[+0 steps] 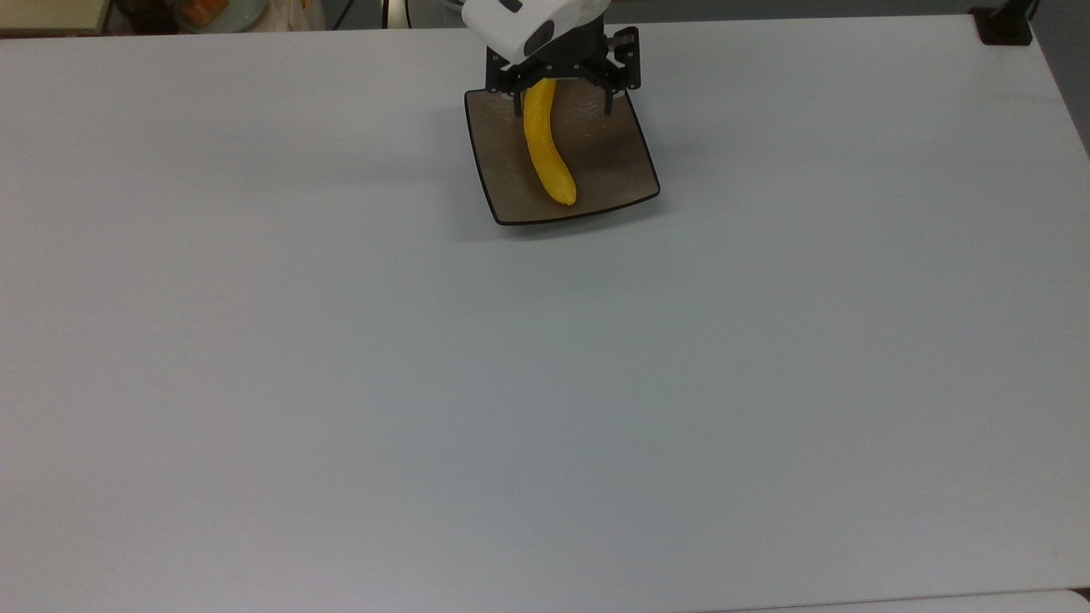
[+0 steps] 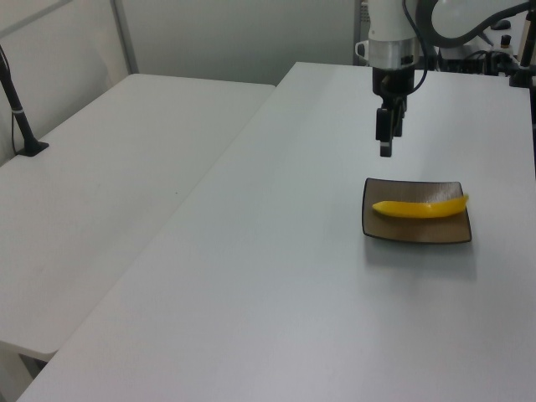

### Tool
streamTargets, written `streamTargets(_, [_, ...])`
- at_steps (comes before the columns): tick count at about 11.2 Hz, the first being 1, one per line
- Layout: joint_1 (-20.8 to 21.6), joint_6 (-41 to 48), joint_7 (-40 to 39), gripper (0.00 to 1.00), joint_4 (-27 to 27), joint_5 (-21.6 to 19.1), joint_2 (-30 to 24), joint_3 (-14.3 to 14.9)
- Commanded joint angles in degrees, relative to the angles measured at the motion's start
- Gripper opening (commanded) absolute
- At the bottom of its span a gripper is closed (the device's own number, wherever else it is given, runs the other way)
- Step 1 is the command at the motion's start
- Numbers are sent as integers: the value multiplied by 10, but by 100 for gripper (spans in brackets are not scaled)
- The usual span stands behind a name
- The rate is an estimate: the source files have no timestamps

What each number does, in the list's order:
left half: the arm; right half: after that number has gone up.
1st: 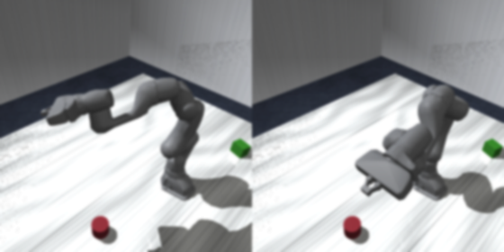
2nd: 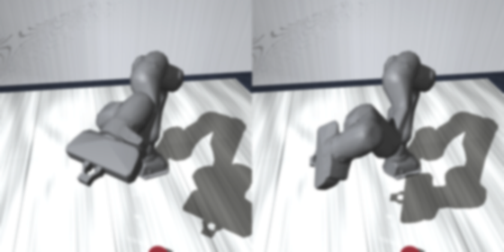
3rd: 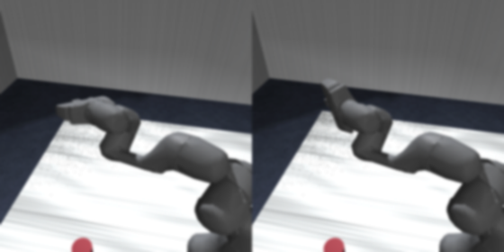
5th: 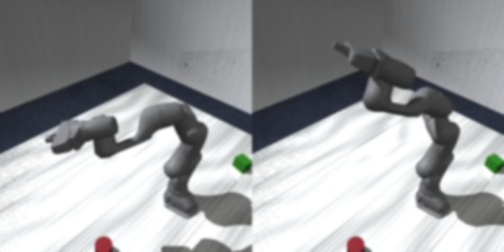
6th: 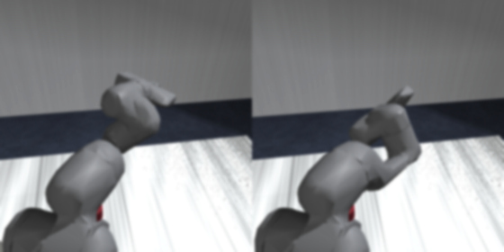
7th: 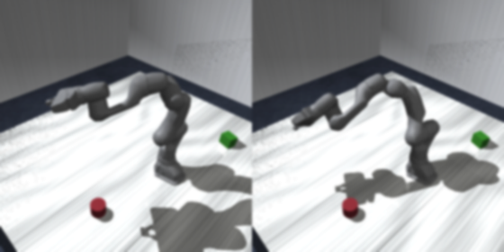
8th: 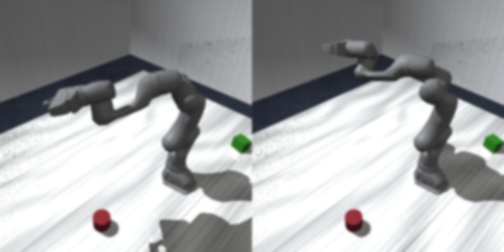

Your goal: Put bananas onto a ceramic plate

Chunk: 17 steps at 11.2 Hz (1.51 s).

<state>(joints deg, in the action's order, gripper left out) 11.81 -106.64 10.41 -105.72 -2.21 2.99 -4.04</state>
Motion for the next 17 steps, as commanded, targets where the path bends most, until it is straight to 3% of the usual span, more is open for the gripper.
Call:
streamTargets(1, [-13, -58, 0, 100, 4, 26, -11, 16])
streamTargets(3, [-19, -49, -15, 100, 19, 26, -8, 35])
streamTargets(8, [-28, 0, -72, 100, 24, 23, -19, 51])
streamTargets(17, [-44, 39, -72, 100, 19, 18, -39, 52])
